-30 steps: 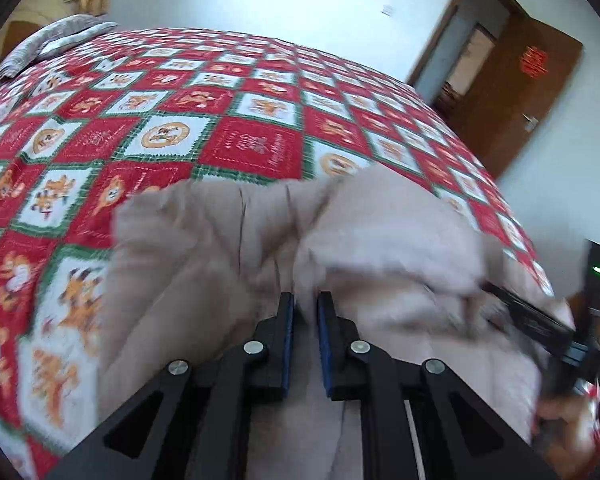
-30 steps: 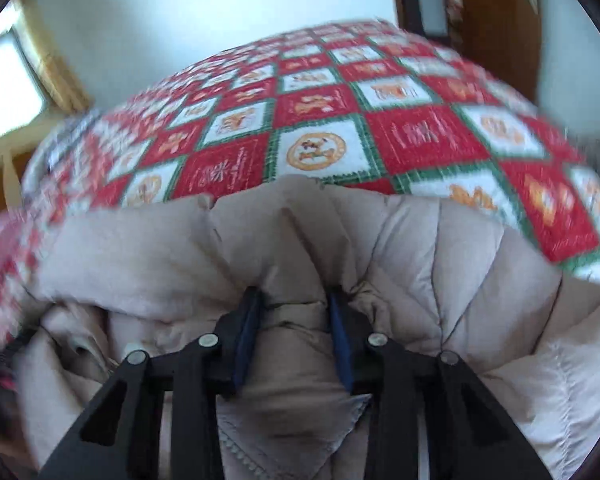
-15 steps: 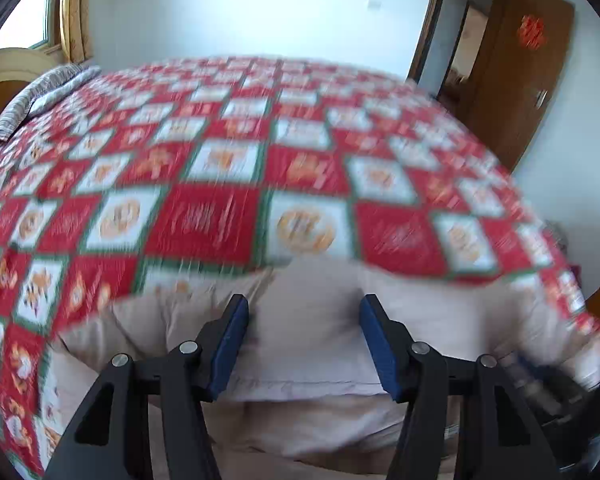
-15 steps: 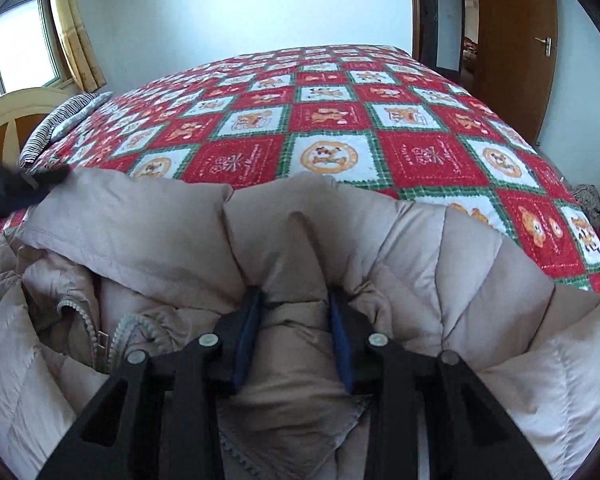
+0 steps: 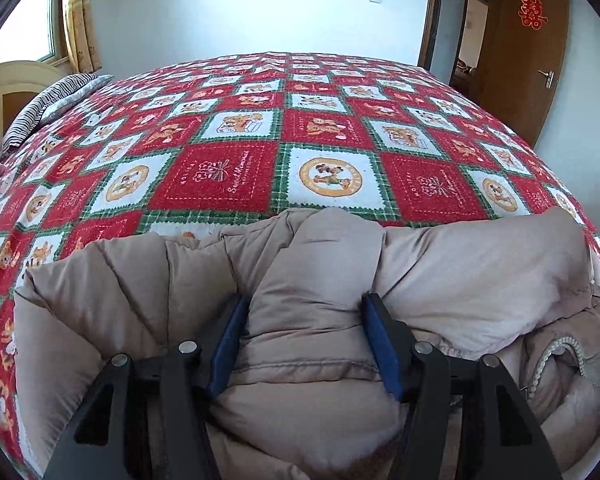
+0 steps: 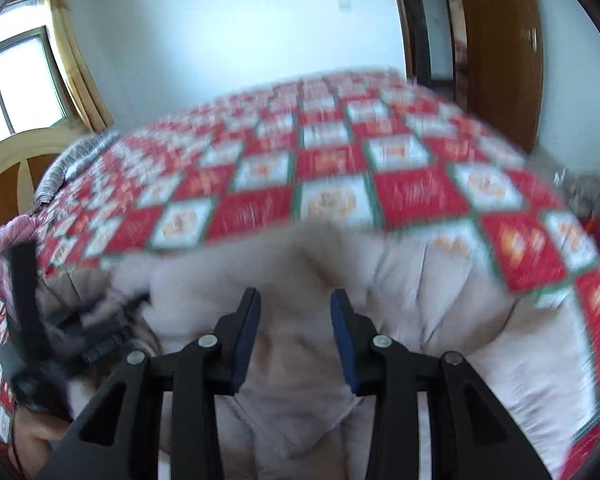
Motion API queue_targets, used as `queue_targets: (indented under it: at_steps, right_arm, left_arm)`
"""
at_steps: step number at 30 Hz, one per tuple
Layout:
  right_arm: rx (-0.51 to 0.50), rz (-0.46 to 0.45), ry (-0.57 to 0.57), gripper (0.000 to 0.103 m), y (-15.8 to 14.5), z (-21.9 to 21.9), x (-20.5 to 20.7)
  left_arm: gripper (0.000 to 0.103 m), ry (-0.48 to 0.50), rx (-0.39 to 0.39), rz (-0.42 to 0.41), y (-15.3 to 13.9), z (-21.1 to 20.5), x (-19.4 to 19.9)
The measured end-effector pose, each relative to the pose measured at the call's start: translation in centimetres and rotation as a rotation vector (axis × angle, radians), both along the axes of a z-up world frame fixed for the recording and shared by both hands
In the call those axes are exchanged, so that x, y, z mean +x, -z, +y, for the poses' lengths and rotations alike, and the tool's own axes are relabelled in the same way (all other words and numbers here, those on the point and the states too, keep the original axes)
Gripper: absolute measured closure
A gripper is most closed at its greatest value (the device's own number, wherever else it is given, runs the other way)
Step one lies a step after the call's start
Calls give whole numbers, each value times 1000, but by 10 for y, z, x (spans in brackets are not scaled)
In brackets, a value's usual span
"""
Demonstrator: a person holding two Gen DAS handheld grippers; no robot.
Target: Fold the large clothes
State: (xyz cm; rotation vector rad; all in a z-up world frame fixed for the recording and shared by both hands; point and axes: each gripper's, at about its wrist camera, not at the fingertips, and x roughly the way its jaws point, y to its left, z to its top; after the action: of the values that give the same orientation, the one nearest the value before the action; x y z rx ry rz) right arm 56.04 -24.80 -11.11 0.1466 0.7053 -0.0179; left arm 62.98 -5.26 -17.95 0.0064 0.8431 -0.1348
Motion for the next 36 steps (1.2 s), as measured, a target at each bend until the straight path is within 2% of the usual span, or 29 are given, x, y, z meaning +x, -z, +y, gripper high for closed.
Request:
queue_targets:
  at_steps: [2, 5, 7, 12, 18, 20, 22, 23, 24, 26, 29, 31, 33, 36]
  right_arm:
    - [-74, 70, -3, 61, 8, 4, 18]
    - [-98, 226, 3, 59, 51, -3, 36]
    - [-51, 200, 3, 59, 60, -12, 32]
    - [-83, 185, -2, 59, 64, -9, 30]
    - [-106, 149, 13, 56, 64, -4, 31]
    - [-79, 158, 10, 56, 60, -8, 31]
    - [-3, 164, 8, 56, 48, -18, 23]
    - [68, 128, 15, 56, 34, -25, 9]
    - [167, 48, 18, 55, 11, -36, -14]
    - [227, -26, 30, 43, -22, -47, -52]
    - [188, -84, 31, 33, -64, -58, -126]
    - [142, -68, 37, 33, -80, -64, -179]
    - [155, -58, 27, 33, -91, -71, -243]
    - [148, -42, 23, 33, -103, -77, -328]
  left_arm:
    - [42, 4, 7, 2, 0, 0, -1]
    - [41, 8, -3, -2, -1, 0, -1]
    - [41, 8, -3, -1, -1, 0, -2]
    - [41, 6, 14, 0, -1, -3, -1]
    - [41, 4, -1, 9, 0, -2, 2]
    - [41, 9, -1, 14, -1, -3, 2]
    - [41, 23, -34, 43, -9, 4, -1]
    - [41, 35, -54, 50, -15, 9, -5]
    - [41, 52, -91, 40, -28, 17, -15]
    - [41, 65, -125, -9, -54, 34, -43]
    - [40, 118, -120, -64, -90, 66, -97]
    - [39, 166, -130, -85, -109, 90, -139]
    - [37, 229, -143, -106, -123, 117, -189]
    - [26, 299, -117, -156, -133, 155, -271]
